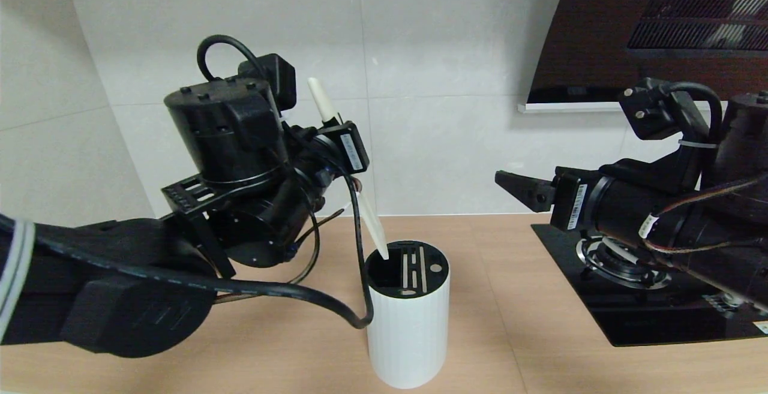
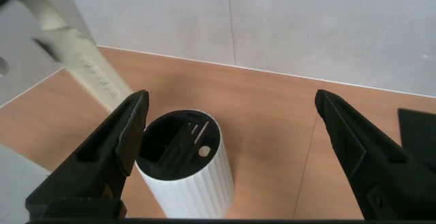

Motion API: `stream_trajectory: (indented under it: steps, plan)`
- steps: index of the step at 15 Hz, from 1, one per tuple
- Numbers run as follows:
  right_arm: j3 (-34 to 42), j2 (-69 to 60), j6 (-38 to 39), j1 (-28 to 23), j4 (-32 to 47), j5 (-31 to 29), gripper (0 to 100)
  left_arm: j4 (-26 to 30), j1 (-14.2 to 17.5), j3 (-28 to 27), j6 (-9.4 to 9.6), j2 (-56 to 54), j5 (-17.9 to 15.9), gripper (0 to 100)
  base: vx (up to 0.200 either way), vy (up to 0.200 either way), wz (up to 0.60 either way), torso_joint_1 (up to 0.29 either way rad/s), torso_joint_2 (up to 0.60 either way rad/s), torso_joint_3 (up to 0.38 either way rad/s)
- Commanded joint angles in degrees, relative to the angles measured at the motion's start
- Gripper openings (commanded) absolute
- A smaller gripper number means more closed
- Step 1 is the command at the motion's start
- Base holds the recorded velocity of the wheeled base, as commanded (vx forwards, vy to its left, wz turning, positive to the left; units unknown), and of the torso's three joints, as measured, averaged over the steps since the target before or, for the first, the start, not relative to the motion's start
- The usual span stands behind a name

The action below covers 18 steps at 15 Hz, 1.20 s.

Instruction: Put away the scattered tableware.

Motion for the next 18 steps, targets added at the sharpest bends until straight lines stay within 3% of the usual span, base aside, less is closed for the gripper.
stream_trajectory:
  steps: [1,18]
  plan:
    - [0.1,0.3,0.0,0.0,0.0,0.0,100,-2.1,-0.3,0.7,0.96,4.2,0.9,0,0.0,0.0,0.0,0.0,0.0,0.0]
    - [0.2,1.2,-0.1,0.1,-0.1,0.0,100,-2.5,-3.8,4.0,0.08,12.1,0.9,0,0.0,0.0,0.0,0.0,0.0,0.0]
